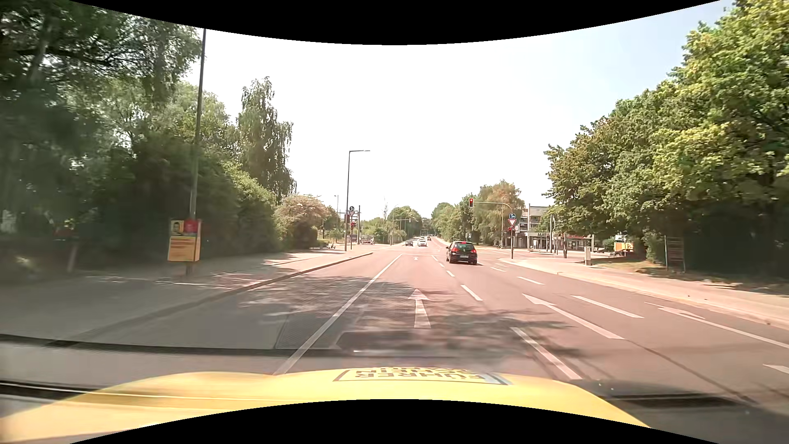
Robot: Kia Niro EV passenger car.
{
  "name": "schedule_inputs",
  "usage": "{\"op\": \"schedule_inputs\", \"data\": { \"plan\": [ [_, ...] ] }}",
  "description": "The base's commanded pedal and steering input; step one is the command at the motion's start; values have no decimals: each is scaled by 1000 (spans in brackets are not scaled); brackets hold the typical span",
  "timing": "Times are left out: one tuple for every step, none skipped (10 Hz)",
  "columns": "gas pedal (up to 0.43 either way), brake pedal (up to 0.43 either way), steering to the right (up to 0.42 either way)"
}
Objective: Follow the waypoints while adhering to traffic rules and regulations
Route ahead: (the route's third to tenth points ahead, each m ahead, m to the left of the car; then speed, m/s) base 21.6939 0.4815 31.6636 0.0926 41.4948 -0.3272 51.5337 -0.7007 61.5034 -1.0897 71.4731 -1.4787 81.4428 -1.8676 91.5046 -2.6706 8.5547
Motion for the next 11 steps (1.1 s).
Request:
{"op": "schedule_inputs", "data": {
  "plan": [
    [0,146,15],
    [0,152,15],
    [0,159,13],
    [0,159,11],
    [0,159,11],
    [0,165,10],
    [0,165,9],
    [0,165,8],
    [0,165,7],
    [0,171,6],
    [0,171,5]
  ]
}}
